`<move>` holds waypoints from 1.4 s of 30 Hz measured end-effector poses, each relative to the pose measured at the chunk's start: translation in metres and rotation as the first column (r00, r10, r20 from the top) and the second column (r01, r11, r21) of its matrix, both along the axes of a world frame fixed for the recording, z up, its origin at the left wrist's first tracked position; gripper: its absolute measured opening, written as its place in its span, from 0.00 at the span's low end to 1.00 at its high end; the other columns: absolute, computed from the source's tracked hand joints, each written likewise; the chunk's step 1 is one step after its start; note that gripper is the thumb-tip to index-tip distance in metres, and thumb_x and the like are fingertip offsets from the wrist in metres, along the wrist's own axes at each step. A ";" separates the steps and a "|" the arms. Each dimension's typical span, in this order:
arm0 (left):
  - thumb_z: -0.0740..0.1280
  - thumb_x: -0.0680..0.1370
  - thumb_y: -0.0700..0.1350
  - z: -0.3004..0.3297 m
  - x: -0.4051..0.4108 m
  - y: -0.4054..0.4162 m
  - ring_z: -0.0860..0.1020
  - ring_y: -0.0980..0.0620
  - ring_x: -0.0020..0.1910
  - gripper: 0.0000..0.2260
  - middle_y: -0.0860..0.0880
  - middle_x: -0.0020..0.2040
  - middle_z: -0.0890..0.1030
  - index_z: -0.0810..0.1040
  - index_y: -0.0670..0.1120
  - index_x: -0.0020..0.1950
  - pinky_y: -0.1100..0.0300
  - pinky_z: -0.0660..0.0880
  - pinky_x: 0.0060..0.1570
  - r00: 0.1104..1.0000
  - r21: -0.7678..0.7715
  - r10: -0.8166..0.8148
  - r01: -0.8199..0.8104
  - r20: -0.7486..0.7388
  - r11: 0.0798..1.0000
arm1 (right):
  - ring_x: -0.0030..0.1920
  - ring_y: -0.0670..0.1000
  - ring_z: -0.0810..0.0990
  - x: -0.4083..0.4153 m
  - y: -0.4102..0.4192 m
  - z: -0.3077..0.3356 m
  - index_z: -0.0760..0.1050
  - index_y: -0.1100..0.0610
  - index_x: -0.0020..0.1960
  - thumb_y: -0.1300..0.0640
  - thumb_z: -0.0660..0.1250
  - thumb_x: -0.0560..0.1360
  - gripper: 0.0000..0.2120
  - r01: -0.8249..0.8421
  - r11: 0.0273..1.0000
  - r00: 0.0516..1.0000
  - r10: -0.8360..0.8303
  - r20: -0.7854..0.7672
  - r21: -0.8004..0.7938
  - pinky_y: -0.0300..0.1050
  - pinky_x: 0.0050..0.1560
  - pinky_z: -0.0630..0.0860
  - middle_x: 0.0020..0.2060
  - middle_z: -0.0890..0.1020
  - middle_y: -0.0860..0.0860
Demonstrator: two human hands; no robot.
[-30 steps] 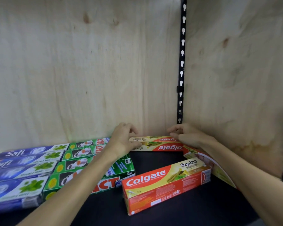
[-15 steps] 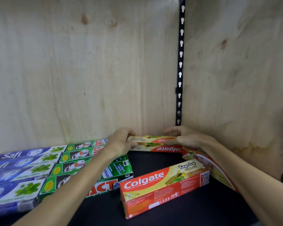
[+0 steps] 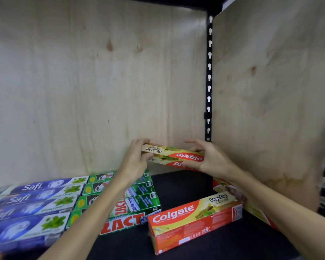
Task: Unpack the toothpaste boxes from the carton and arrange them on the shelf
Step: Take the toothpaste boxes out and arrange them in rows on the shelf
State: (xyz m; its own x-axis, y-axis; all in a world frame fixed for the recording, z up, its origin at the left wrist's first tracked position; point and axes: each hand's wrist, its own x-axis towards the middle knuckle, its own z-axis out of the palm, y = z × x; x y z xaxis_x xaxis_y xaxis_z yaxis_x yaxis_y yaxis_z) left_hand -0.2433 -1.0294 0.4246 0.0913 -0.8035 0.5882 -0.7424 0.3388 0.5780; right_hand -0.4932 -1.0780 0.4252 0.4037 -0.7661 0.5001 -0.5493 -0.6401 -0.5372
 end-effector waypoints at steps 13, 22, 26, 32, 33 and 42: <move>0.70 0.77 0.54 -0.028 -0.011 0.132 0.79 0.52 0.48 0.10 0.55 0.44 0.81 0.74 0.51 0.51 0.52 0.75 0.52 0.919 -0.090 0.378 -0.388 -0.113 0.917 | 0.53 0.49 0.82 0.083 0.127 -0.021 0.72 0.49 0.68 0.33 0.75 0.67 0.36 0.160 0.985 0.970 -0.170 0.173 0.067 0.45 0.53 0.79 0.52 0.84 0.49; 0.48 0.71 0.79 -0.031 0.007 0.179 0.71 0.54 0.67 0.29 0.58 0.61 0.80 0.74 0.64 0.58 0.52 0.57 0.68 0.975 0.193 0.219 -0.223 0.041 0.956 | 0.63 0.53 0.79 0.110 0.165 -0.016 0.76 0.48 0.66 0.37 0.49 0.80 0.26 -0.105 0.890 0.931 -0.069 0.357 0.444 0.50 0.64 0.72 0.62 0.80 0.52; 0.60 0.67 0.78 -0.023 0.006 0.189 0.66 0.48 0.71 0.38 0.53 0.68 0.73 0.66 0.59 0.72 0.45 0.58 0.72 0.948 0.286 0.262 -0.305 0.179 0.908 | 0.52 0.55 0.86 0.108 0.157 -0.020 0.73 0.51 0.66 0.52 0.54 0.81 0.16 -0.340 0.764 0.869 0.032 0.494 0.549 0.55 0.61 0.79 0.53 0.86 0.56; 0.70 0.64 0.65 -0.020 0.048 0.173 0.78 0.55 0.56 0.33 0.60 0.57 0.79 0.64 0.61 0.66 0.49 0.73 0.64 0.985 0.419 0.142 -0.169 0.095 0.892 | 0.61 0.46 0.79 0.093 0.129 -0.013 0.68 0.47 0.72 0.58 0.65 0.81 0.21 -0.145 0.958 0.989 0.141 0.036 0.246 0.45 0.64 0.76 0.61 0.81 0.47; 0.71 0.63 0.63 -0.016 0.059 0.171 0.80 0.56 0.55 0.32 0.60 0.57 0.79 0.65 0.62 0.65 0.50 0.76 0.62 0.995 0.468 0.087 -0.104 0.057 0.877 | 0.67 0.48 0.74 0.092 0.121 -0.013 0.65 0.45 0.74 0.54 0.66 0.81 0.24 -0.103 0.984 0.990 0.116 -0.081 0.145 0.47 0.68 0.72 0.67 0.76 0.47; 0.79 0.69 0.55 0.015 0.115 0.154 0.82 0.57 0.56 0.29 0.55 0.62 0.78 0.72 0.68 0.66 0.56 0.80 0.57 0.985 0.616 -0.170 0.141 -0.012 0.775 | 0.73 0.48 0.65 0.100 0.075 -0.019 0.62 0.43 0.77 0.41 0.68 0.78 0.31 -0.166 0.984 0.934 0.180 -0.308 0.072 0.58 0.74 0.65 0.73 0.66 0.45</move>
State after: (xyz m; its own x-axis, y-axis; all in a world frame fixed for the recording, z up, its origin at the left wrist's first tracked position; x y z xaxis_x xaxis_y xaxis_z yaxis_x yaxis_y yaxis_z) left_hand -0.1286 -0.8753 0.4400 -0.0795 -0.9963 -0.0324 -0.7386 0.0370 0.6731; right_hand -0.3927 -1.0034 0.4059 0.6620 -0.6890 0.2951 -0.5770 -0.7197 -0.3861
